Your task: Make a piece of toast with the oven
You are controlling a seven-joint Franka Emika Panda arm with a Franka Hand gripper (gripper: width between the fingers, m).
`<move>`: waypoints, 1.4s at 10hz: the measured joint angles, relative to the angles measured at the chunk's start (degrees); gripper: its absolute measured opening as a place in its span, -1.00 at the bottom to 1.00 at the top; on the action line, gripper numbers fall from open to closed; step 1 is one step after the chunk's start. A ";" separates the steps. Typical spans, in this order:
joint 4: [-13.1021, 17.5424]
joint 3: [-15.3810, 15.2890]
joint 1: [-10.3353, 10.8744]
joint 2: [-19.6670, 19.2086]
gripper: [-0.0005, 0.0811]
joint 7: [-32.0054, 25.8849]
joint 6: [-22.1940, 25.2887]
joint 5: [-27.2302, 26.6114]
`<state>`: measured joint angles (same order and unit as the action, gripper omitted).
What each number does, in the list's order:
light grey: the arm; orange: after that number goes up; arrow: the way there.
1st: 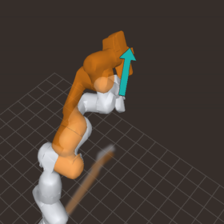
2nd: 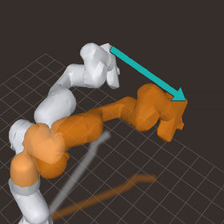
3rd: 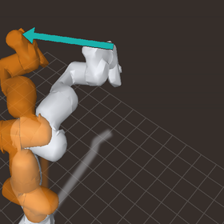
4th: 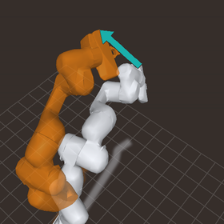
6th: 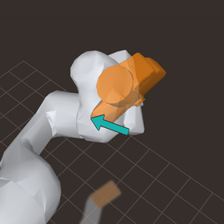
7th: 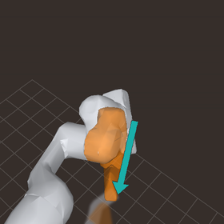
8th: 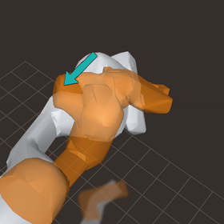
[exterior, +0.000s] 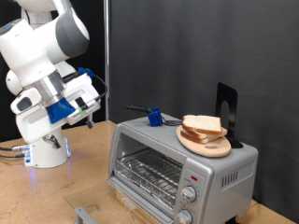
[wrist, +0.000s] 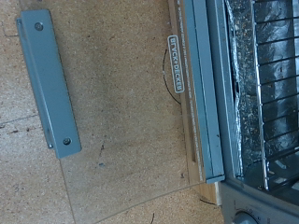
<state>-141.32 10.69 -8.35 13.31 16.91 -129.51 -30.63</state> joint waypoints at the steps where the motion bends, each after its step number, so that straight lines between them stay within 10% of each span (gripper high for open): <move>1: 0.30 0.17 0.26 0.06 0.99 -2.70 2.16 -2.52; 4: 3.11 0.76 1.64 3.22 0.99 -14.33 12.50 -9.28; 8: 3.74 -2.93 2.96 9.38 0.99 -25.77 13.72 0.37; 14: 4.91 -4.18 5.74 13.81 0.99 -34.29 15.11 -2.91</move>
<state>-136.40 6.52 -2.61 27.12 -17.39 -114.40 -33.53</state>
